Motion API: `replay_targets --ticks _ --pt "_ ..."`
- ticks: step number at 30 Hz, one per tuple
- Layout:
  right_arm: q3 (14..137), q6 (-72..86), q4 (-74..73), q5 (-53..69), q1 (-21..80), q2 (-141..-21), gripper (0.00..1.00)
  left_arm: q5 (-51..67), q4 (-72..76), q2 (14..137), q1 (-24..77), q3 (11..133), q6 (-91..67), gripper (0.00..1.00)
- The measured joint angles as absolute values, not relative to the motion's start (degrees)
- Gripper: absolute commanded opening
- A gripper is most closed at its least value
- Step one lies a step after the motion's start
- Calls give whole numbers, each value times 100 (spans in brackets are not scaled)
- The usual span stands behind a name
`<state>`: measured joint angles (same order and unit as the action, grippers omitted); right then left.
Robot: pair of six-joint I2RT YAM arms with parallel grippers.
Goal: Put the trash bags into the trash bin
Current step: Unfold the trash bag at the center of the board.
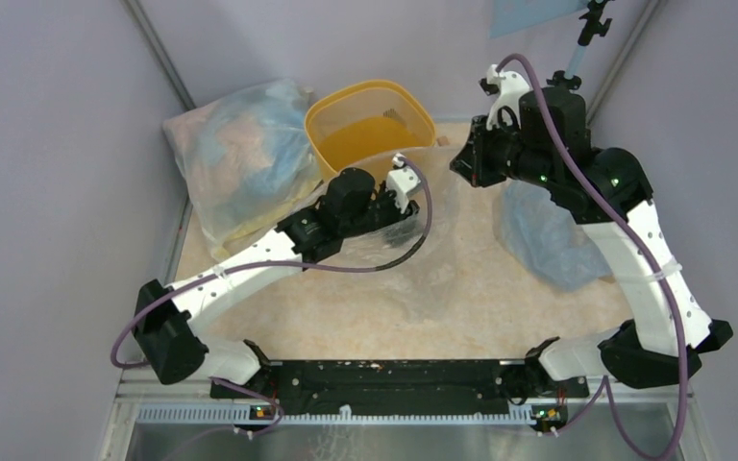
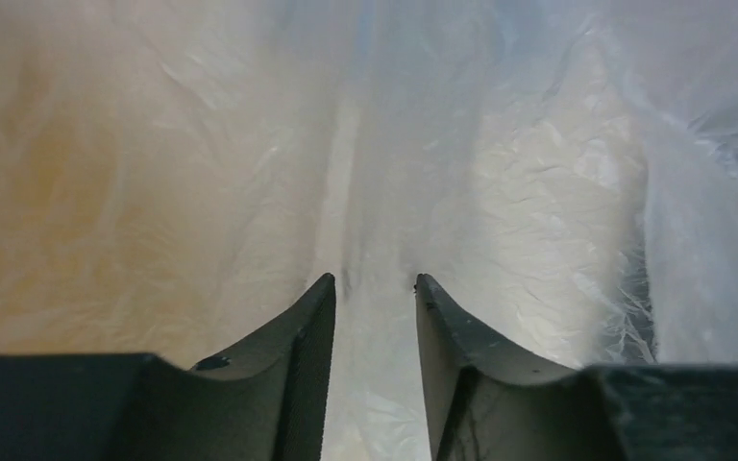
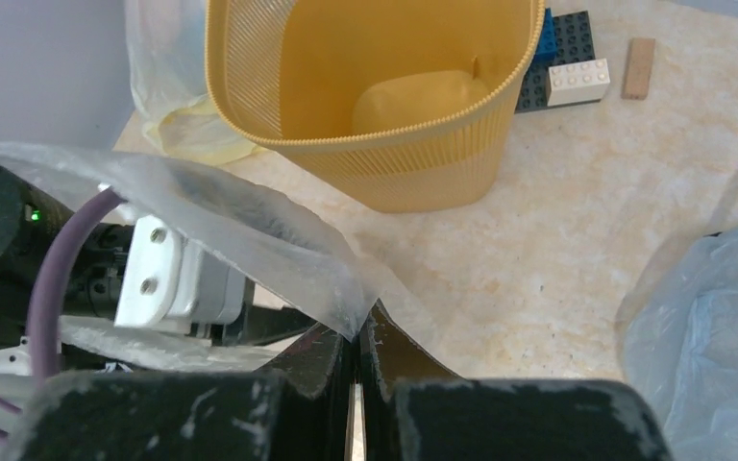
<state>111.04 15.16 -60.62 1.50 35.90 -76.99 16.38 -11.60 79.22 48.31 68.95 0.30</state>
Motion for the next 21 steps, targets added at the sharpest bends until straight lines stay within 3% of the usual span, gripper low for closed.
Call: replay_targets --ticks 5,8,13,14,15,21 --pt "11100 1518 -6049 180 3590 -7570 0 886 -1208 8003 4838 6901 -54 36" --pt "11104 1520 -6049 174 3590 -7494 0 600 -1380 8145 4836 6910 -80 42" --pt "11104 1553 -6025 161 3590 -7419 0 1015 -1461 8438 4831 6910 -145 77" --pt "11104 1562 -6001 158 3590 -7411 0 1260 -1457 8479 4827 6910 -145 91" --pt "11104 1564 -5964 156 3590 -7408 0 1581 -1452 8523 4825 6910 -121 98" --pt "10936 1564 -5824 110 3590 -7376 0 4042 -1068 8597 4825 6779 -89 99"
